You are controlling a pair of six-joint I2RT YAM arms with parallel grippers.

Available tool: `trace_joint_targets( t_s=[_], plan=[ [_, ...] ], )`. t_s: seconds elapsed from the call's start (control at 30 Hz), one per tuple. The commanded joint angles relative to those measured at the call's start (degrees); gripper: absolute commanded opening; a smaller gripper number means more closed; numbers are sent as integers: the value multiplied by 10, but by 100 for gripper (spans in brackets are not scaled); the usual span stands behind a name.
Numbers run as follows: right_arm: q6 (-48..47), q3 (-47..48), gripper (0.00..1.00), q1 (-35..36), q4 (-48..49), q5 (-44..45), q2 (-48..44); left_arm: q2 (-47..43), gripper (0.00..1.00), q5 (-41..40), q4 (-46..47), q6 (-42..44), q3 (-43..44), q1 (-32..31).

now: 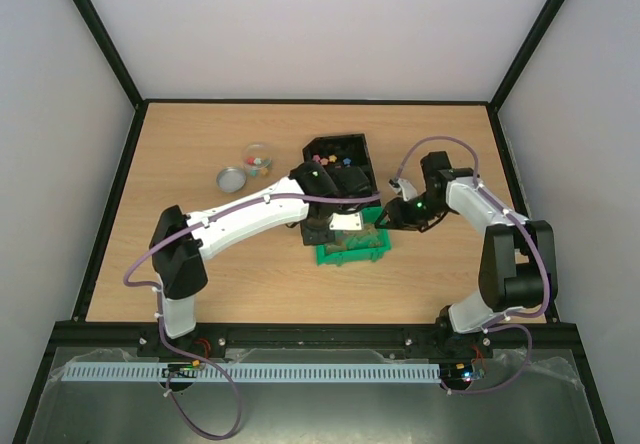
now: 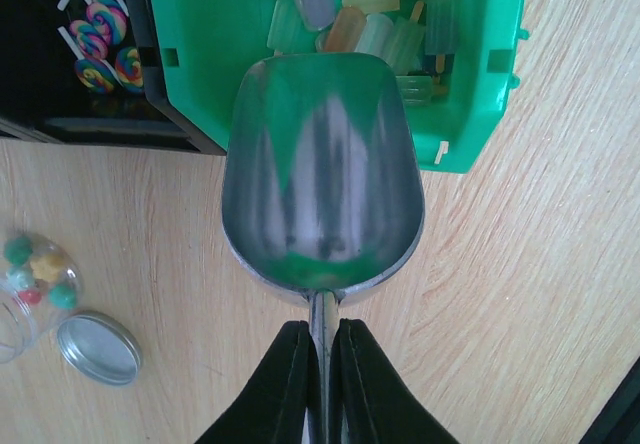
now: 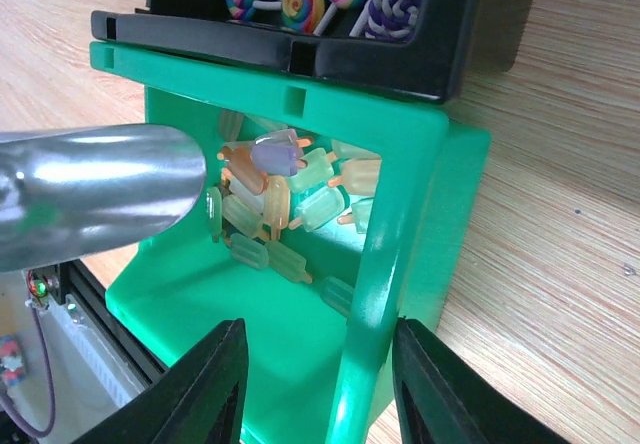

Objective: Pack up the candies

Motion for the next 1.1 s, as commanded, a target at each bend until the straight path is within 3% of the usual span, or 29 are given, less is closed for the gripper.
trace_joint_targets(
  t_s=[0.0,0.27,0.4,0.63,0.83,1.07],
  plan=[
    [-3,-11,40,4,2,-36,12,6,2,-33,-19,14,-21,1],
    [0,-22,35,4,25,-40,15,40,2,-40,-19,32,-31,3],
    [-3,-25,29,5,30,-42,17,62,2,-2,-18,31,-32,8],
    [-11,-25,27,4,35,-40,24,79,2,122,-8,68,-41,45],
    [-23,-24,18,5,34,-40,24,40,2,182,83,113,-124,79],
    [-34,-22,5,4,34,-41,27,18,2,233,180,108,-188,84]
  ],
)
